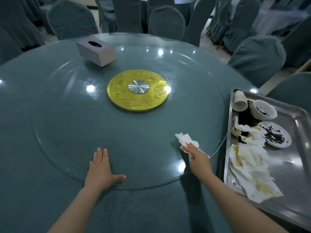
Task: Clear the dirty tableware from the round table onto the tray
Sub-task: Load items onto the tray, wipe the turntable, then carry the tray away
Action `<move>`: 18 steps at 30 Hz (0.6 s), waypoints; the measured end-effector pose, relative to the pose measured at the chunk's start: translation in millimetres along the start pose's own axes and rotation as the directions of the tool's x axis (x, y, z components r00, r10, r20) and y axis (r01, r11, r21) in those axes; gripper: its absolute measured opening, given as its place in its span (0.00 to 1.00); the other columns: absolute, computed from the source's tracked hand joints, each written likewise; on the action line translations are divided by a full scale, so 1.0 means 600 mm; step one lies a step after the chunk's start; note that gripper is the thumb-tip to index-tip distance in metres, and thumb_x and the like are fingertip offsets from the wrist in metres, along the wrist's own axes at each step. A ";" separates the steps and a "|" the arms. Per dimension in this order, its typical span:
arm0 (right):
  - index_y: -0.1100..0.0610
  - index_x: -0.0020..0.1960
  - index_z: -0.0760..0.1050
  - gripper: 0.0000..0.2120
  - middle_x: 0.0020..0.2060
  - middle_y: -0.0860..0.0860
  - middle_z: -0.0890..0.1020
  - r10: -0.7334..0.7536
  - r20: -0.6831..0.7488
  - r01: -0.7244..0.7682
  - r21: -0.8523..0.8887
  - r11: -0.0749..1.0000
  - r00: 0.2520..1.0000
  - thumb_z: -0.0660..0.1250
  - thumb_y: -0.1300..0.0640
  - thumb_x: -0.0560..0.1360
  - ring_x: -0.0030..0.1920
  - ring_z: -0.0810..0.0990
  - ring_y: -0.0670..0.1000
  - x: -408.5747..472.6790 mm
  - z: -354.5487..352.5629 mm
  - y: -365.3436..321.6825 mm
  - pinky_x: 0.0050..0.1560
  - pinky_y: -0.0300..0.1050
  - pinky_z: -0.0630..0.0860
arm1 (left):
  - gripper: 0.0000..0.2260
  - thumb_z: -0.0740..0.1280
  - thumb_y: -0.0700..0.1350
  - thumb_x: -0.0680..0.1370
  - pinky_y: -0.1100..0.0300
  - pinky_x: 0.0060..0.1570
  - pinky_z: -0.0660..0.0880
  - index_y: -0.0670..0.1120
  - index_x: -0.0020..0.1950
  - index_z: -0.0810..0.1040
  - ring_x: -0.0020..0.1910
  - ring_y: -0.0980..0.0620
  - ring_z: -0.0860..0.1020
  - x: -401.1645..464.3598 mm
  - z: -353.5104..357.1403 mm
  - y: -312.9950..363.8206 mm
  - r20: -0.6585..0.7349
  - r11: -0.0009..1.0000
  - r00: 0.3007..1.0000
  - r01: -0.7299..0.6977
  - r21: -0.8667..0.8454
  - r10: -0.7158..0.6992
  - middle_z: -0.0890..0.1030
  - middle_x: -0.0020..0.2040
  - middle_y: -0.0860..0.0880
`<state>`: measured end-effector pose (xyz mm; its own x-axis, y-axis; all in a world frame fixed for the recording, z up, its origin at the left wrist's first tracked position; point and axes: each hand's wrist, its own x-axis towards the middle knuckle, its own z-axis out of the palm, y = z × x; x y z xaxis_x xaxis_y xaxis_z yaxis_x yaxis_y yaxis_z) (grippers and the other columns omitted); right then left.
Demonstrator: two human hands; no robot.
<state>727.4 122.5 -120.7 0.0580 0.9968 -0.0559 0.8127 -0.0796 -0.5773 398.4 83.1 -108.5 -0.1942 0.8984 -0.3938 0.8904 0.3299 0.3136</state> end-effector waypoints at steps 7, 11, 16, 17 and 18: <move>0.52 0.71 0.68 0.31 0.74 0.45 0.63 -0.313 0.291 0.315 0.040 0.948 0.904 0.53 0.73 0.72 0.75 0.55 0.44 -0.095 0.071 -0.067 0.71 0.30 0.47 | 0.46 0.72 0.51 0.73 0.53 0.75 0.45 0.44 0.78 0.42 0.78 0.48 0.41 -0.067 0.024 0.053 -0.119 0.990 0.992 -0.063 -0.123 0.048 0.42 0.79 0.46; 0.52 0.73 0.66 0.32 0.75 0.43 0.61 -0.397 0.422 0.438 0.000 0.899 0.815 0.53 0.73 0.73 0.75 0.54 0.43 -0.084 0.036 -0.057 0.73 0.38 0.55 | 0.42 0.70 0.48 0.75 0.55 0.75 0.48 0.45 0.78 0.44 0.78 0.51 0.42 -0.104 0.029 0.091 -0.143 0.977 0.985 -0.118 -0.180 0.093 0.45 0.79 0.49; 0.51 0.71 0.70 0.33 0.73 0.43 0.64 -0.373 0.385 0.417 -0.036 0.908 0.844 0.53 0.74 0.72 0.75 0.57 0.43 -0.080 0.001 -0.016 0.71 0.36 0.58 | 0.35 0.67 0.48 0.77 0.56 0.74 0.50 0.46 0.78 0.52 0.78 0.51 0.47 -0.135 0.025 0.138 -0.080 0.968 0.984 -0.174 -0.182 0.162 0.55 0.78 0.50; 0.50 0.70 0.70 0.33 0.73 0.43 0.65 -0.359 0.359 0.400 -0.043 0.915 0.861 0.53 0.74 0.71 0.75 0.58 0.43 -0.083 -0.005 -0.005 0.71 0.37 0.59 | 0.34 0.67 0.48 0.77 0.56 0.74 0.50 0.47 0.78 0.53 0.78 0.51 0.48 -0.140 0.025 0.148 -0.075 0.965 0.982 -0.187 -0.185 0.176 0.56 0.78 0.50; 0.50 0.70 0.71 0.33 0.73 0.43 0.65 -0.342 0.333 0.380 -0.052 0.924 0.879 0.53 0.75 0.71 0.75 0.58 0.43 -0.086 -0.011 0.005 0.70 0.37 0.60 | 0.33 0.67 0.48 0.77 0.56 0.74 0.50 0.47 0.78 0.54 0.78 0.51 0.49 -0.146 0.025 0.158 -0.076 0.962 0.979 -0.199 -0.190 0.187 0.57 0.78 0.50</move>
<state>730.5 70.9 -114.0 -0.4203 0.8991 -0.1224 0.8030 0.3057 -0.5116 506.1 31.7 -57.1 -0.0546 0.9637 -0.2613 0.8166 0.1937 0.5438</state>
